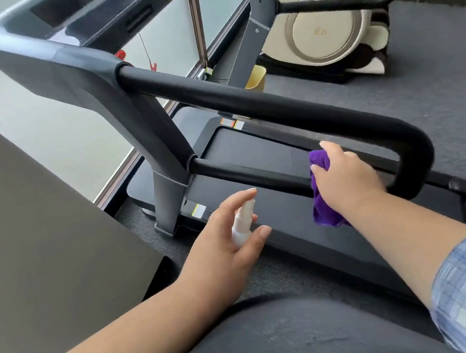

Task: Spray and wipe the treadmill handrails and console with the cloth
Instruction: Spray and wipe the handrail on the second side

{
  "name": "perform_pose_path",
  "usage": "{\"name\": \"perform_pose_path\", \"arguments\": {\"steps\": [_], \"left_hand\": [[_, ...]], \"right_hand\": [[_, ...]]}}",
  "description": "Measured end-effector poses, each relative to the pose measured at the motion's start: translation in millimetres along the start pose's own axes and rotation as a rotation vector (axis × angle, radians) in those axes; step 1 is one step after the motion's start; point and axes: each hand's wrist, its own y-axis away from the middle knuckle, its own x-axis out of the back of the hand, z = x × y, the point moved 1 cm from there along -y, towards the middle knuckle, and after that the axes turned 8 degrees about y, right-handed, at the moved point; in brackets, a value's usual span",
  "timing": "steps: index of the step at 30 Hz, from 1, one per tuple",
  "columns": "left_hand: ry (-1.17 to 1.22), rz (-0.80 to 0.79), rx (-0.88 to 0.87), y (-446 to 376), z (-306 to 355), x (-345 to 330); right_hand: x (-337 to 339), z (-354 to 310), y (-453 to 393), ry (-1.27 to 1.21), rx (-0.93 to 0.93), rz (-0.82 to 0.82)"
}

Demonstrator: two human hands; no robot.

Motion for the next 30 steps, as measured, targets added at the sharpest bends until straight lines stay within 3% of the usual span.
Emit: {"name": "perform_pose_path", "arguments": {"steps": [7, 17, 21, 27, 30], "left_hand": [[-0.005, -0.11, 0.011, -48, -17, 55], [-0.059, -0.144, 0.025, -71, -50, 126], [-0.04, -0.21, 0.026, -85, -52, 123], [0.008, -0.301, -0.041, -100, -43, 108], [-0.004, -0.326, -0.068, -104, -42, 105]], "right_hand": [[-17, -95, -2, 0.145, 0.11, 0.003], [-53, -239, -24, -0.056, 0.3, -0.054], [-49, -231, -24, 0.004, 0.367, -0.076], [-29, -146, -22, 0.046, 0.095, -0.093], [-27, -125, -12, 0.047, 0.084, -0.044]]}}
